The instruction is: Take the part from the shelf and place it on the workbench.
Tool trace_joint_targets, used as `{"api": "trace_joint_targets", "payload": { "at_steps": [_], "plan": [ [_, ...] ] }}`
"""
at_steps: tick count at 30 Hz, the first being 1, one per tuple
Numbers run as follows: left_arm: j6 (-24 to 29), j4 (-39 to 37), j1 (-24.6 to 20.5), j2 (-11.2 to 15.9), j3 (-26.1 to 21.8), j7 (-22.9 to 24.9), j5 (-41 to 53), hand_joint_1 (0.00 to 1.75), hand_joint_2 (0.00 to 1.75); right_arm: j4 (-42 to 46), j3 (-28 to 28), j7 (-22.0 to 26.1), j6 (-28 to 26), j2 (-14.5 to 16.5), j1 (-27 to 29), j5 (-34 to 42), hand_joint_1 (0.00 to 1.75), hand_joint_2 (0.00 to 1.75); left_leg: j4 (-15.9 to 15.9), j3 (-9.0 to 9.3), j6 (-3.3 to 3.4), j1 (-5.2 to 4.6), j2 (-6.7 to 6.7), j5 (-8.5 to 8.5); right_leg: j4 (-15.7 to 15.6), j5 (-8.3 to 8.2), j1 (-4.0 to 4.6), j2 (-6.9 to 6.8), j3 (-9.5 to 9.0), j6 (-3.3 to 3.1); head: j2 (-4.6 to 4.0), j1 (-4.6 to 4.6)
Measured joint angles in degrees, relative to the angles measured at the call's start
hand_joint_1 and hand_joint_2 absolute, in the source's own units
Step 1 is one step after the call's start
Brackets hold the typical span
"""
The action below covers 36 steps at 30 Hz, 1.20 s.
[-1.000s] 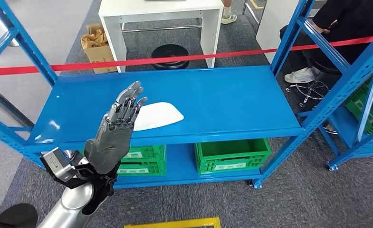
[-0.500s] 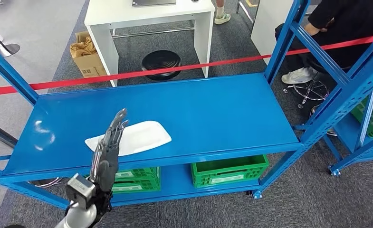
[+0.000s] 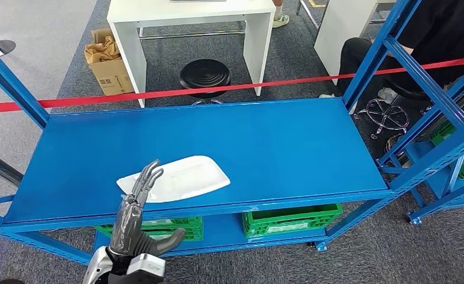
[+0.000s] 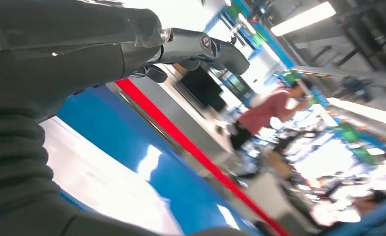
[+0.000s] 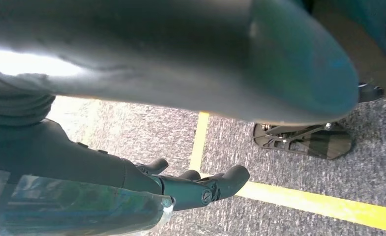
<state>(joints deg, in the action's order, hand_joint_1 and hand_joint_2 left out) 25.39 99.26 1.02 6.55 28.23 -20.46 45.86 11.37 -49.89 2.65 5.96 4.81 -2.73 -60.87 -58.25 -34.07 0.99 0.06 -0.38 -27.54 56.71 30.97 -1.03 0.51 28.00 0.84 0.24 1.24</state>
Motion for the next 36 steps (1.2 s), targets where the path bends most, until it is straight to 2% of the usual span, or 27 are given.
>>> {"api": "trace_joint_targets", "payload": {
  "at_steps": [6, 15, 21, 26, 36],
  "plan": [
    [0.5, -1.0, 1.1, -0.3, -0.7, 5.2, 8.0, 0.00, 1.75, 0.0, -0.2, -0.4, 0.2, -0.1, 0.1, -0.4, 0.00, 0.00, 0.0, 0.25, 0.04, 0.02, 0.00, -0.06, -0.1, 0.00, 0.01, -0.02, -0.19, 0.66, 0.00, 0.03],
    [-0.1, -2.6, 3.1, -0.6, -2.7, 10.8, 16.4, 0.00, 1.75, 0.0, -0.9, 0.1, 0.2, -0.5, 0.3, -1.4, 0.00, 0.00, 0.2, 0.58, -0.02, 0.08, 0.01, -0.08, -0.1, 0.05, 0.06, -0.02, -0.38, 0.68, 0.00, 0.03],
    [-1.4, -5.3, 2.6, -1.2, -4.1, 12.6, 19.4, 0.00, 1.75, 0.0, -1.0, 0.3, 0.2, -0.8, 0.4, -1.5, 0.00, 0.00, 0.3, 0.59, -0.03, 0.08, 0.02, -0.08, -0.1, 0.06, 0.06, -0.02, -0.39, 0.67, 0.00, 0.02],
    [-1.4, -8.0, 1.0, -1.5, -5.3, 13.9, 21.3, 0.00, 1.75, 0.0, -1.0, 1.0, 0.2, -0.8, 0.4, -2.1, 0.00, 0.00, 0.3, 0.61, -0.03, 0.08, 0.01, -0.08, -0.1, 0.06, 0.06, -0.03, -0.41, 0.68, 0.00, 0.02],
    [-1.4, -14.9, -5.3, -1.8, -7.7, 15.7, 25.2, 0.00, 1.75, 0.0, -1.0, 1.9, 0.2, -0.8, 0.4, -2.6, 0.00, 0.00, 0.3, 0.69, -0.05, 0.08, 0.01, -0.07, -0.1, 0.06, 0.06, -0.03, -0.49, 0.68, 0.00, 0.02]
  ]
}}
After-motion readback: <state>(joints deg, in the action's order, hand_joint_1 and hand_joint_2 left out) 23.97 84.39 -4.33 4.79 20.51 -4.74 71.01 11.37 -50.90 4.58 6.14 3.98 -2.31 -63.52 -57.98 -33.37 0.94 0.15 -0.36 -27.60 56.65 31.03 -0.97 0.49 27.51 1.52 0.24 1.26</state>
